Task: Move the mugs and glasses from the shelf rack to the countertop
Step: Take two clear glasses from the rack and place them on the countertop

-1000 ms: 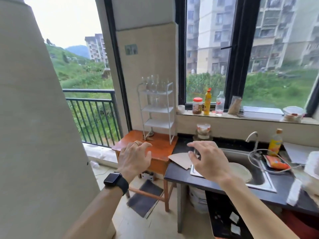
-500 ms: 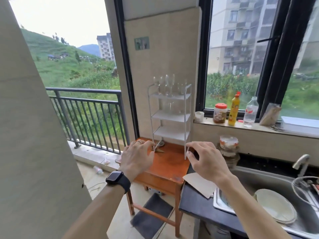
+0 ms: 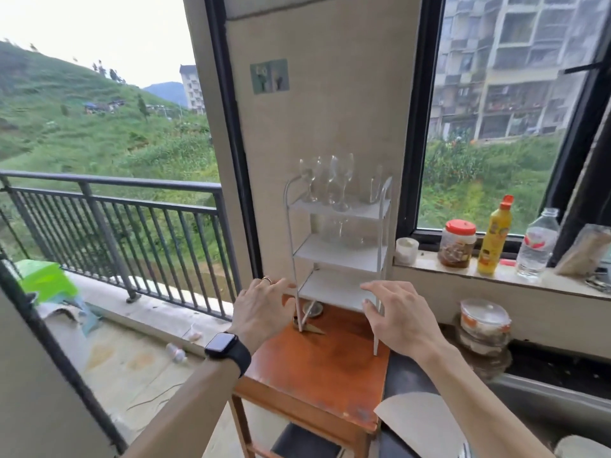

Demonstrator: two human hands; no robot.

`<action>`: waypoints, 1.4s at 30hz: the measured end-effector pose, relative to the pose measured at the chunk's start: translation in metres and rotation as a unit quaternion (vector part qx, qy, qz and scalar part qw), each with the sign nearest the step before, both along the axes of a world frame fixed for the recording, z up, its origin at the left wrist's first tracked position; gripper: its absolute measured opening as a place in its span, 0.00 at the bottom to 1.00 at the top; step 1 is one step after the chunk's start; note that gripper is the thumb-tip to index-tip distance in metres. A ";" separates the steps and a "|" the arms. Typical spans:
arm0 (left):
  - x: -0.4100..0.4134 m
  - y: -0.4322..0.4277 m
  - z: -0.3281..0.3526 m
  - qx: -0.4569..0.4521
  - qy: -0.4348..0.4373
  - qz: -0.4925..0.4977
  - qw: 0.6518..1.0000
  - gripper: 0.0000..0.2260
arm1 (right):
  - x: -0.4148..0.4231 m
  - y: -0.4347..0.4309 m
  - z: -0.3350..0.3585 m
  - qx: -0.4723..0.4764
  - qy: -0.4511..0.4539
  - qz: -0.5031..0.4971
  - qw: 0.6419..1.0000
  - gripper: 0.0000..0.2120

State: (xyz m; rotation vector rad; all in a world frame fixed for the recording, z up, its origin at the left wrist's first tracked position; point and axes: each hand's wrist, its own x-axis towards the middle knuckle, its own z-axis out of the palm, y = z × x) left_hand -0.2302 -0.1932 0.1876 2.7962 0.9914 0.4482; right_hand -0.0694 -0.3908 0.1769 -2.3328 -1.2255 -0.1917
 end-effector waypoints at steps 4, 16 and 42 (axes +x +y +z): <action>0.045 0.052 -0.004 -0.066 -0.020 -0.028 0.997 0.19 | 0.028 0.048 -0.011 -0.002 0.041 -0.005 0.999 0.19; 0.214 0.195 -0.038 -0.418 -0.083 -0.109 0.898 0.24 | 0.123 0.203 -0.032 0.177 0.410 -0.139 0.884 0.18; 0.291 0.228 -0.074 -0.396 -0.159 -0.147 0.892 0.09 | 0.198 0.267 -0.064 0.256 0.470 -0.151 0.831 0.12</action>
